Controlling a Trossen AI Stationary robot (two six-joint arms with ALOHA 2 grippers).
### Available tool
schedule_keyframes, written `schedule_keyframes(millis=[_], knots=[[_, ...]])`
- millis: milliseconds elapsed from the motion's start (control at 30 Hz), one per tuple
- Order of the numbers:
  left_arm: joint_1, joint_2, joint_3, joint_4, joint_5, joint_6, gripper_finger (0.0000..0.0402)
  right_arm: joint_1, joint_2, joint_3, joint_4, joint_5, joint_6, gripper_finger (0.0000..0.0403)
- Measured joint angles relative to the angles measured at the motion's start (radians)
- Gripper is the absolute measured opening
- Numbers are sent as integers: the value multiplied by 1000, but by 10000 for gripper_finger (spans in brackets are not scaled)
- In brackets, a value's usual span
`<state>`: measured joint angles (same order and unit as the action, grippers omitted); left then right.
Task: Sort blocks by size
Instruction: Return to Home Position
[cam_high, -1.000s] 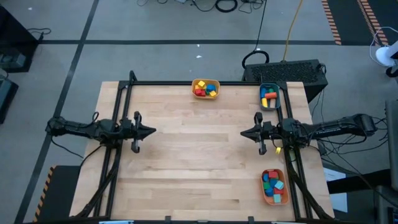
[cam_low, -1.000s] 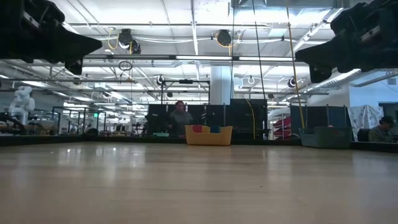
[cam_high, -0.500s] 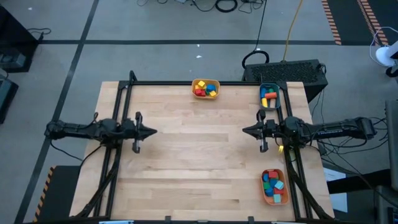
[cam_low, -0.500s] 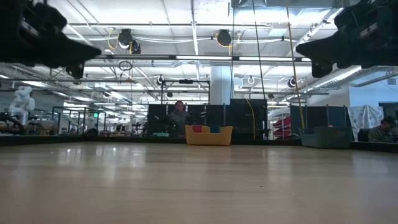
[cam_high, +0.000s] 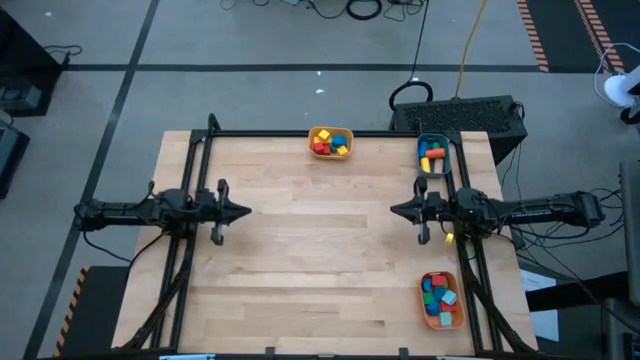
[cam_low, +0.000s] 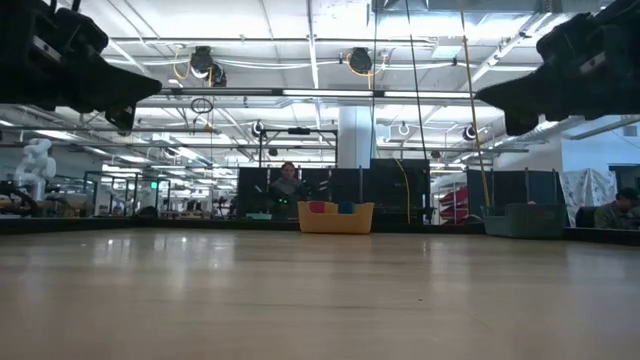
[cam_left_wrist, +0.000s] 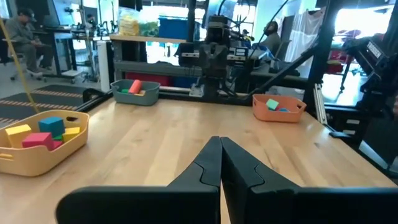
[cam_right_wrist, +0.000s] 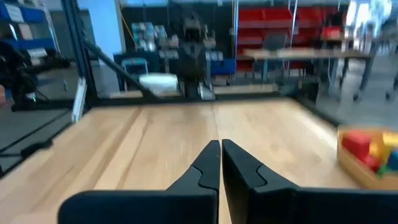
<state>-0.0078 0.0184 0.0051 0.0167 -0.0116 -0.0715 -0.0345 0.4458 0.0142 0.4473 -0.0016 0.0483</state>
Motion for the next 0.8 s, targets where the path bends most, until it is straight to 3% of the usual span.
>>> schedule_keyframes(millis=[200, 400, 800], knots=[[0, 45, 0, -3, -1, 2, 5, 8, 22, 0, -61, 26, 57, 0], [0, 71, 0, -4, -12, 26, 5, 23, 16, 1, 81, -1, -19, 0], [2, 43, 0, 2, -50, 26, 5, 23, -250, 1, -150, -8, -31, 0]])
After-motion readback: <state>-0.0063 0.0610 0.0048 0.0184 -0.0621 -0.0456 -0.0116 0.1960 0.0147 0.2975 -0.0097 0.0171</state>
